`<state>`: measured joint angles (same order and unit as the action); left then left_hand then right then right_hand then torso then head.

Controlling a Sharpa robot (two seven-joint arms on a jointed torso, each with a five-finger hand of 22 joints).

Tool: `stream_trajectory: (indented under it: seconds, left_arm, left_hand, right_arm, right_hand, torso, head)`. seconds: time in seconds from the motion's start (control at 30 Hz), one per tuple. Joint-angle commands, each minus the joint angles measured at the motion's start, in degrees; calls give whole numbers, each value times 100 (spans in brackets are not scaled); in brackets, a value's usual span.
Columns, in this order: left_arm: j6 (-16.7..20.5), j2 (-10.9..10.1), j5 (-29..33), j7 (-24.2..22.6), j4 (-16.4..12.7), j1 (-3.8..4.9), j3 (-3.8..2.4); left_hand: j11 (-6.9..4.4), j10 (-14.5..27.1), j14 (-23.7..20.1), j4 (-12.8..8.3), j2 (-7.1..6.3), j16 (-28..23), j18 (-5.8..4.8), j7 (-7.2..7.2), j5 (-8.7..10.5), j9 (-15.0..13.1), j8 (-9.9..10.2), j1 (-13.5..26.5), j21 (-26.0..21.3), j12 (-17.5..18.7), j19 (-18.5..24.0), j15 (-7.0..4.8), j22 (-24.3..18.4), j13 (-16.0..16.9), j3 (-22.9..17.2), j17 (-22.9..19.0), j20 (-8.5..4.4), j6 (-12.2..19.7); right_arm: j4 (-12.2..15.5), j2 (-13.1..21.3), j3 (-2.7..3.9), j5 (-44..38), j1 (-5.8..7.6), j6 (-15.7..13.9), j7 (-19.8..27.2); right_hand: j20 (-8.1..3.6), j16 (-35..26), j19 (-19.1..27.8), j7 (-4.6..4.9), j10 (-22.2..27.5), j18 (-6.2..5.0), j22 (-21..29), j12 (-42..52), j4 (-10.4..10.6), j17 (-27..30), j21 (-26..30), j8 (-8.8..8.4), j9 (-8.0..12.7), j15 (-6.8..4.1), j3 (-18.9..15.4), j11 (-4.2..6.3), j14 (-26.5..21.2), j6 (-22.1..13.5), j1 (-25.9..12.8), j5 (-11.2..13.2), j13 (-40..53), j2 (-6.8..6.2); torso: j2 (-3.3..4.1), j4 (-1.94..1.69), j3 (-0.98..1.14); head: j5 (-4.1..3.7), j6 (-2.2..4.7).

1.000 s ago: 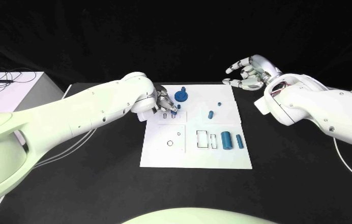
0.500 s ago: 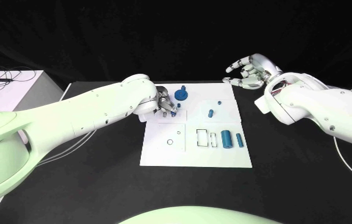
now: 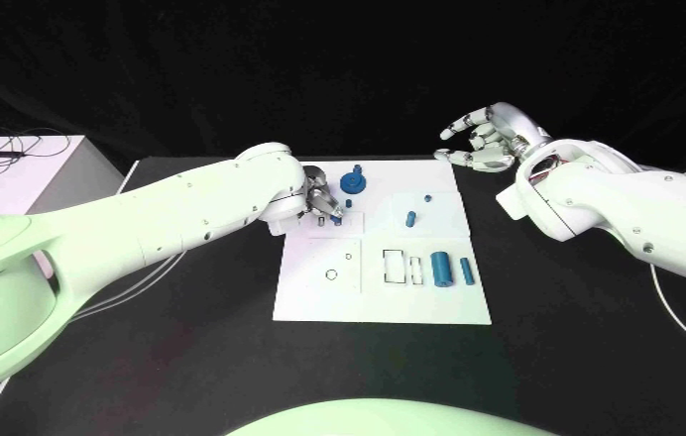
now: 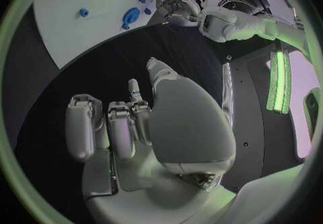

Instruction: Assemble the parts on the task board

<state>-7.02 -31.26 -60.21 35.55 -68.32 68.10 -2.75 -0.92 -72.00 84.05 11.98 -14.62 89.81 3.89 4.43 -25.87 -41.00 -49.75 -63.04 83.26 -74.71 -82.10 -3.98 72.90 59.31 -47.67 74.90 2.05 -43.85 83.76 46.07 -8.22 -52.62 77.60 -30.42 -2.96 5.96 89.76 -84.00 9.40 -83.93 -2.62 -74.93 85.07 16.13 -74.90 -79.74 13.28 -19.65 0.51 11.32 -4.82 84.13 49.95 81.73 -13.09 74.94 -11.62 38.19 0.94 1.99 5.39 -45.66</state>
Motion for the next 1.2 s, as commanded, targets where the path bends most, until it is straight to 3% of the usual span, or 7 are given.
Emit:
stream_trajectory:
  seconds: [0.03, 1.2]
  left_arm:
    - [-158, -1, -44, -16, -15, 3, -1]
    - [-310, 46, -57, -13, 20, 1, 13]
  left_hand:
    - [0, -34, 595, -975, 38, 19, -47, -103, -56, -1220, 12, 39, 36, -19, -24, -33, 5, -8, -939, 1510, -37, -146]
    - [-4, -110, 595, -993, 32, 19, -49, -108, -130, -1237, 14, 54, 41, -83, -29, -36, 17, 123, -930, 1510, -37, -170]
  right_arm:
    - [7, -2, 3, -72, -2, 74, 12]
    - [10, -7, 3, -75, -3, 95, -8]
  right_hand:
    - [-7, 24, -215, 9, -54, 2, -639, -15, 20, -1510, 25, 25, -8, -25, 21, 14, 587, -40, -25, 33, 989, 11]
    - [-7, 24, -216, 12, -51, 2, -639, -17, 24, -1510, 28, 40, -10, -24, 15, 12, 587, -70, -53, 34, 986, 18]
  torso:
    - [-4, -7, -2]
    - [4, 0, 1]
  head:
    - [5, -7]
    - [-10, -23]
